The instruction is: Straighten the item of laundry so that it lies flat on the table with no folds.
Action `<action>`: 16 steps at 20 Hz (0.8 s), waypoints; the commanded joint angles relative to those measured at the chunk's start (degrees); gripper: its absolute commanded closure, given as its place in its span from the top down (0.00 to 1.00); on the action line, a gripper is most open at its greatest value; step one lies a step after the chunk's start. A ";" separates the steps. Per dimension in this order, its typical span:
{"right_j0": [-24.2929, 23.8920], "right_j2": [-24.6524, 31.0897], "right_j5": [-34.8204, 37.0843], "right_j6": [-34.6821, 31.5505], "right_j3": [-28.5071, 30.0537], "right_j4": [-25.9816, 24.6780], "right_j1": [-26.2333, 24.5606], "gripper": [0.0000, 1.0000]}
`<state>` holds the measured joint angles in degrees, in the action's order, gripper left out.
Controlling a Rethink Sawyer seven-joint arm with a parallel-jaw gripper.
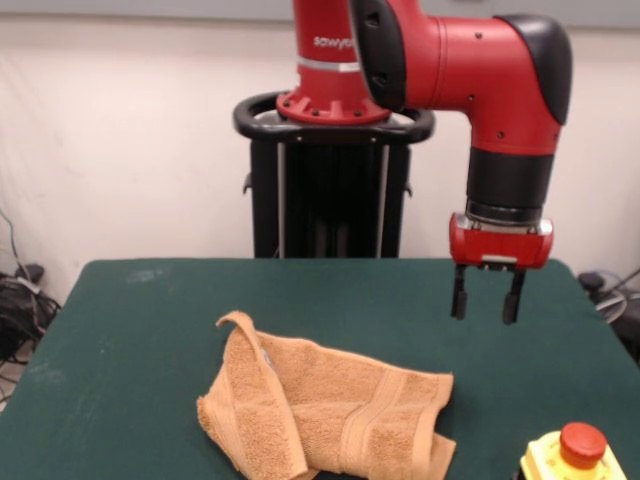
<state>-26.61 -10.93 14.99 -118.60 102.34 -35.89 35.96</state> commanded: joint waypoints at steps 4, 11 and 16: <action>2.92 -5.68 0.64 -15.36 -1.36 9.98 -2.88 1.00; 1.65 -0.77 4.08 -9.91 0.17 15.06 -1.50 1.00; 3.43 0.95 4.51 -10.99 -1.17 19.85 -3.38 1.00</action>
<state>-25.61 -16.19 15.00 -119.33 102.32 -22.98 35.39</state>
